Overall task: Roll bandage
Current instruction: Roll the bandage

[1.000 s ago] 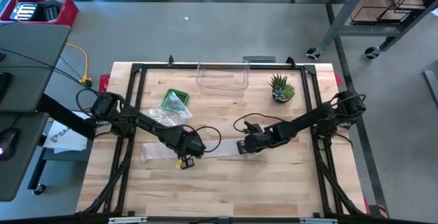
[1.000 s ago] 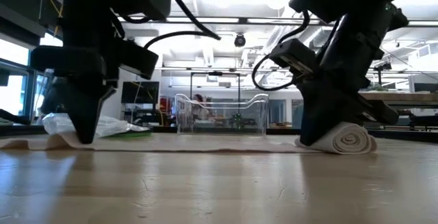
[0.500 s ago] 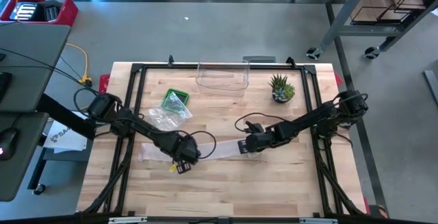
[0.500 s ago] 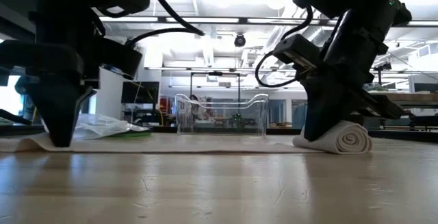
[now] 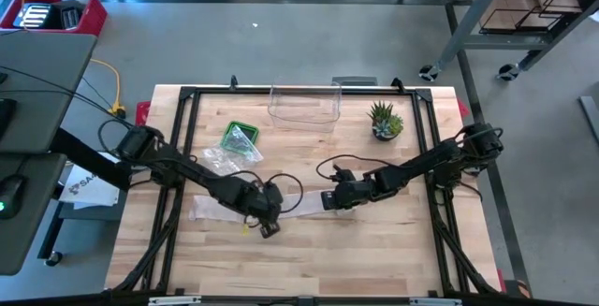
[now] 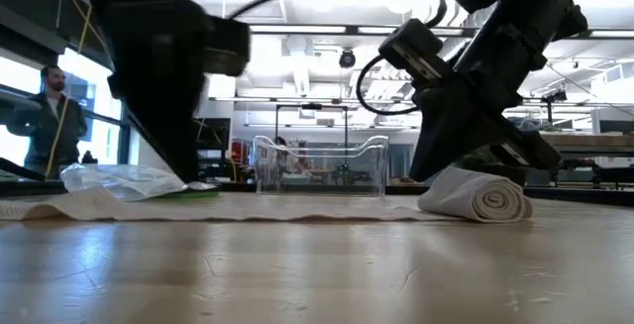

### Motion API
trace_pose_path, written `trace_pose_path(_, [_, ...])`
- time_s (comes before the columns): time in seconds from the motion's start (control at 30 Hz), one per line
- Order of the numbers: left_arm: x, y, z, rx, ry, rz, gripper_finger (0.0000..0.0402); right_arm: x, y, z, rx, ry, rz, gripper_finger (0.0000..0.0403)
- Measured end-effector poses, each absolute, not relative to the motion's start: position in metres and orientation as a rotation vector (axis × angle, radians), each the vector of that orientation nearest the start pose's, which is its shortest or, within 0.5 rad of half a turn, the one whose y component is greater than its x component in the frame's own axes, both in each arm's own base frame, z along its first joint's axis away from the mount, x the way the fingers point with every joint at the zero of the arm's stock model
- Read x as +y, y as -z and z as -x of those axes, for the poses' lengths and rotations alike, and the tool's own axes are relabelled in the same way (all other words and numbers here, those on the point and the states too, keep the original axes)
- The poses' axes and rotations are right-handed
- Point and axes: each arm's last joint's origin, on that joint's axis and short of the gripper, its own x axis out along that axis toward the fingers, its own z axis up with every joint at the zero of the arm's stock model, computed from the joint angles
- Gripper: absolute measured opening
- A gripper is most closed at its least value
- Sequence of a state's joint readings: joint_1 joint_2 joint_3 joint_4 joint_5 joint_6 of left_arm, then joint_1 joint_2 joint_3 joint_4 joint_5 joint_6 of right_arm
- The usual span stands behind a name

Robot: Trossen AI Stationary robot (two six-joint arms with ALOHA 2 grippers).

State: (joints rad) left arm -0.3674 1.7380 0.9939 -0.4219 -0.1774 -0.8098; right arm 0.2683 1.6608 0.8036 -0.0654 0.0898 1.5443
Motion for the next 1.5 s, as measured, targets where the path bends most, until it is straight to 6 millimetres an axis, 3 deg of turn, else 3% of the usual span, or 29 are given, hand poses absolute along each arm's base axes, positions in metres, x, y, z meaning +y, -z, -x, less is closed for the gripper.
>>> trace_pose_path(0.13, [-0.103, -0.135, -0.326, 1.108, -0.289, 0.467, 0.0000, 0.079, -0.143, -0.297, 0.842, 0.549, -1.266, 0.0000])
trace_pose_path(0.37, [-0.099, -0.143, -0.357, 1.068, -0.230, 0.400, 0.0000, 0.075, -0.141, -0.296, 0.879, 0.558, -1.252, 0.0000])
trace_pose_path(0.6, [-0.102, -0.144, -0.350, 1.127, -0.241, 0.356, 0.0000, 0.065, -0.140, -0.297, 0.906, 0.559, -1.239, 0.0000])
trace_pose_path(1.0, [-0.101, -0.141, -0.347, 1.141, -0.273, 0.341, 0.0000, 0.064, -0.142, -0.299, 0.913, 0.550, -1.248, 0.0000])
trace_pose_path(1.13, [-0.100, -0.141, -0.347, 1.137, -0.276, 0.343, 0.0000, 0.066, -0.161, -0.319, 0.899, 0.505, -1.160, 0.0000])
trace_pose_path(1.33, [-0.101, -0.141, -0.348, 1.137, -0.270, 0.356, 0.0000, 0.058, -0.157, -0.338, 1.010, 0.576, -1.028, 0.0000])
trace_pose_path(1.5, [-0.103, -0.141, -0.347, 1.141, -0.288, 0.386, 0.0000, 0.058, -0.151, -0.336, 1.059, 0.553, -1.053, 0.0000])
